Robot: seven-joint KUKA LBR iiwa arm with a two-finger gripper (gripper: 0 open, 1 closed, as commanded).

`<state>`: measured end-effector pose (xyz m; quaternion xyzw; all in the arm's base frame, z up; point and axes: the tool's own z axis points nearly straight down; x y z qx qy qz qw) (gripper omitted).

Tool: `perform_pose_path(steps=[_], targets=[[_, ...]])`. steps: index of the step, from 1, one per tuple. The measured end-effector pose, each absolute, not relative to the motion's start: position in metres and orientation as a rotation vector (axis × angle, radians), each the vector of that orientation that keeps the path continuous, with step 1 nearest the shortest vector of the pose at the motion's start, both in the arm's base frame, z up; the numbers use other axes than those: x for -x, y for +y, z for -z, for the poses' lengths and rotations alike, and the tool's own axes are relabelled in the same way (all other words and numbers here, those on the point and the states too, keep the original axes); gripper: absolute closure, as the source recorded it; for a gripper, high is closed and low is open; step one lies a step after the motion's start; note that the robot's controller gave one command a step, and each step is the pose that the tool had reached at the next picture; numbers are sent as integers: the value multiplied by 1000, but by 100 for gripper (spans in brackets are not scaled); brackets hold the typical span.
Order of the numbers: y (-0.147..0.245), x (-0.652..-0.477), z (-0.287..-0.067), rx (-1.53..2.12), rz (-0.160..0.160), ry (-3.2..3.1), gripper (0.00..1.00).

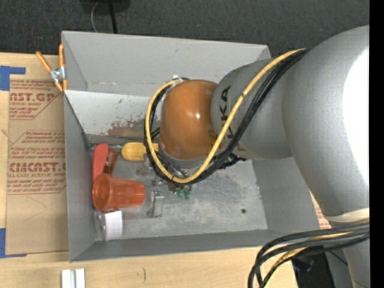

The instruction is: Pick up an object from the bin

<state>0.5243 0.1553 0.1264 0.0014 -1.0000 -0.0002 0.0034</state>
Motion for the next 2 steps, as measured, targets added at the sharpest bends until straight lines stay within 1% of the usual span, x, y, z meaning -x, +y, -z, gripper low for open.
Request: perform_pose_path(steps=[1,2], targets=[[155,-526,-131,-2,3,-3141,0],[197,-523,-108,24,2,-3141,0]])
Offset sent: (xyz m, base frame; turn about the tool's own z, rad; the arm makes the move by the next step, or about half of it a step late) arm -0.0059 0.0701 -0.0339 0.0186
